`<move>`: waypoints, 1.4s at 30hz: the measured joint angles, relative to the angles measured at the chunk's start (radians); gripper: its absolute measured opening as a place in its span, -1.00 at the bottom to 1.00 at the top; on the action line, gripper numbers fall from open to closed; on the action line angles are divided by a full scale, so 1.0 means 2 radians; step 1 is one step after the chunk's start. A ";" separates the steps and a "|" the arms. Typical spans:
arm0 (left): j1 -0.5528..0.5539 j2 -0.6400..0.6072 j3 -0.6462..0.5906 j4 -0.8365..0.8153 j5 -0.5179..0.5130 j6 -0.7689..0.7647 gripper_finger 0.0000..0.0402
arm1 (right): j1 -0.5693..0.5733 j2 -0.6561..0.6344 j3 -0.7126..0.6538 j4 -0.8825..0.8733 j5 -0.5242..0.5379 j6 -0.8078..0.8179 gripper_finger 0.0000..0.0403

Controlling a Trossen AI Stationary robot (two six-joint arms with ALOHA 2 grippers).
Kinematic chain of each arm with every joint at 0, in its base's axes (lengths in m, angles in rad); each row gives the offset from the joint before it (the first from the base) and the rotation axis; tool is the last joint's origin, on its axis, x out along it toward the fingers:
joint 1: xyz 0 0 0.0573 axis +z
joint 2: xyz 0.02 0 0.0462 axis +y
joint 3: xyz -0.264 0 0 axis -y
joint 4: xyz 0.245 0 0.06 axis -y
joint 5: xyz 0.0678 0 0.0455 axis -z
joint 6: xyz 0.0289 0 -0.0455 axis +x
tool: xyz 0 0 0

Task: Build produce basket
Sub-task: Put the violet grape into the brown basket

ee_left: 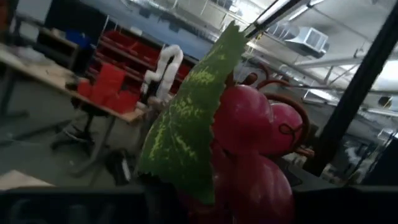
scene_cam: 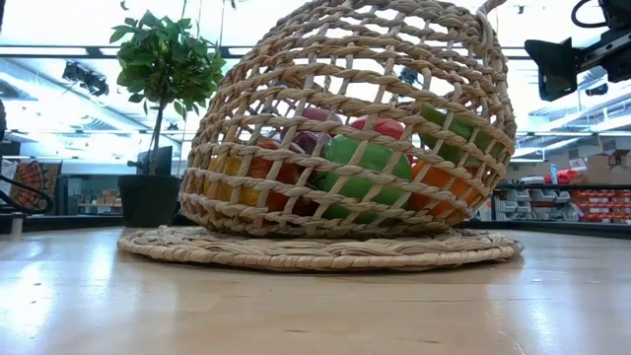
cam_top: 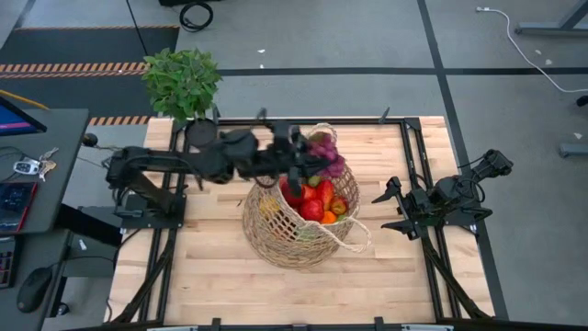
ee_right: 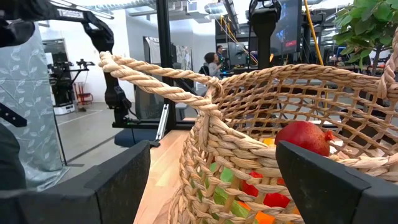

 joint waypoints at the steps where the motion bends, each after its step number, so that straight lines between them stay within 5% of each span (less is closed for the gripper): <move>1: 0.000 0.011 0.010 -0.001 0.002 -0.013 -0.36 | 0.000 0.000 0.000 0.000 0.000 0.000 0.74; 9: 0.000 0.095 0.150 -0.092 0.076 0.098 -0.36 | 0.000 0.000 0.000 0.000 0.000 0.000 0.74; 18: 0.023 0.115 0.181 -0.326 0.073 0.469 -0.36 | 0.000 0.000 0.000 0.000 0.000 0.000 0.74; 29: 0.017 0.118 0.181 -0.341 0.070 0.867 -0.36 | 0.000 0.000 0.000 0.000 0.000 0.000 0.74; 33: 0.005 0.118 0.181 -0.337 0.021 0.991 -0.36 | 0.000 0.000 0.000 0.000 0.000 0.000 0.74; 42: 0.000 0.118 0.181 -0.337 0.011 0.978 -0.36 | 0.000 0.000 0.000 0.000 0.000 0.000 0.74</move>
